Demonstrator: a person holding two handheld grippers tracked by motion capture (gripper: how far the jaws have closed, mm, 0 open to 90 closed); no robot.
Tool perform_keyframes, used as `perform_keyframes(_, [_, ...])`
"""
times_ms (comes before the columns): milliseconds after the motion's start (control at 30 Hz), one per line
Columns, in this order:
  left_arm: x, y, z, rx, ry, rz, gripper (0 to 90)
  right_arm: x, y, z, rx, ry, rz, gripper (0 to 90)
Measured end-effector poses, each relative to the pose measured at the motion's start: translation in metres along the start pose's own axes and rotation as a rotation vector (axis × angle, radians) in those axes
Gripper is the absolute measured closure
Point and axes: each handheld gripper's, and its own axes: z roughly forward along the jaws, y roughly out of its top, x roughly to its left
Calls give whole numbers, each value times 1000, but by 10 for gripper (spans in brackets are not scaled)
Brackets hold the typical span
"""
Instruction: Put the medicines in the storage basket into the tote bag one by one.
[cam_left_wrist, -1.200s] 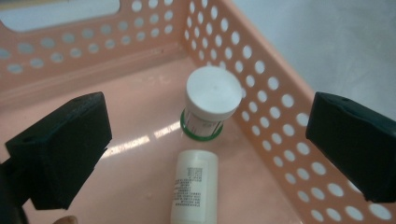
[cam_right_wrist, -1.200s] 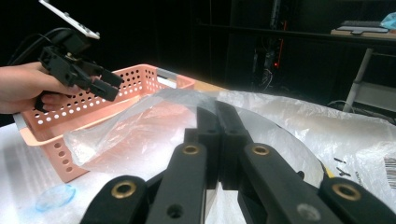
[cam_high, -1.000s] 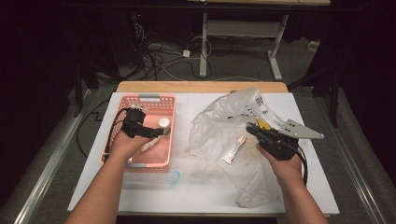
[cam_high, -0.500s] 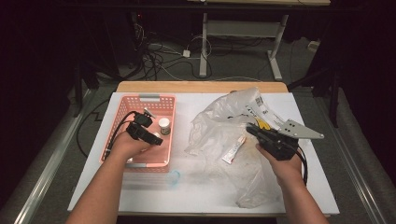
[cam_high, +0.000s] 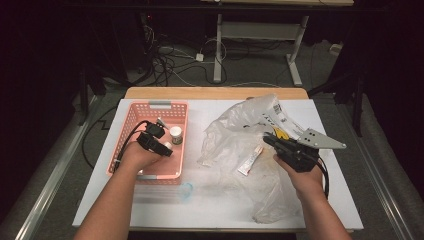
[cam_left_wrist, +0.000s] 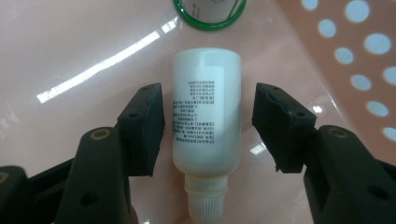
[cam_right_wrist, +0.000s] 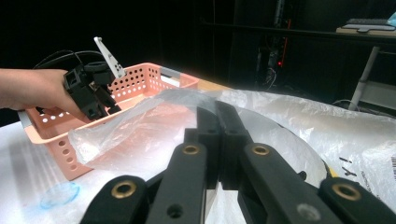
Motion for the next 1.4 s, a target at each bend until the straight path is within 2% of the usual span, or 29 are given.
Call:
perform_keyframes(100, [2,1,-2,-12,-6,3,420,0,0,0,-1,0,-2,900])
perform_keyframes(200, [2,3,-2,-37,-7,-1,365,0,0,0,0,-2,-3,900])
perform_keyframes(300, [1,5,-1,-66,-22,3,355,0,0,0,-1,-3,-1,900])
perform_keyframes(433, [-2,10,-1,-80,-25,2,296,-1,0,0,-1,-2,-3,900])
perform_keyframes(500, [-3,13,-2,-88,-27,2,295,-1,0,-1,-1,-2,-2,900])
perform_keyframes(567, [-5,16,-2,-86,-22,5,269,-1,0,0,0,-3,0,900])
perform_keyframes(767, [-5,28,-3,-104,2,5,267,-1,0,0,-1,-3,1,900])
perform_keyframes(867, [-4,34,-3,-136,-1,3,269,-1,0,-1,-2,-3,2,900])
perform_keyframes(1033, [-2,41,1,-147,20,6,307,-3,-1,-1,-4,-6,7,900])
perform_keyframes(1233, [-3,43,7,-177,17,18,442,-5,-2,-2,-3,-8,11,900])
perform_keyframes(1267, [-4,43,8,-182,28,26,476,-5,-2,-2,-4,-8,13,900])
perform_keyframes(1400, [-8,43,7,-180,56,32,484,-5,-2,-2,-7,-9,13,900])
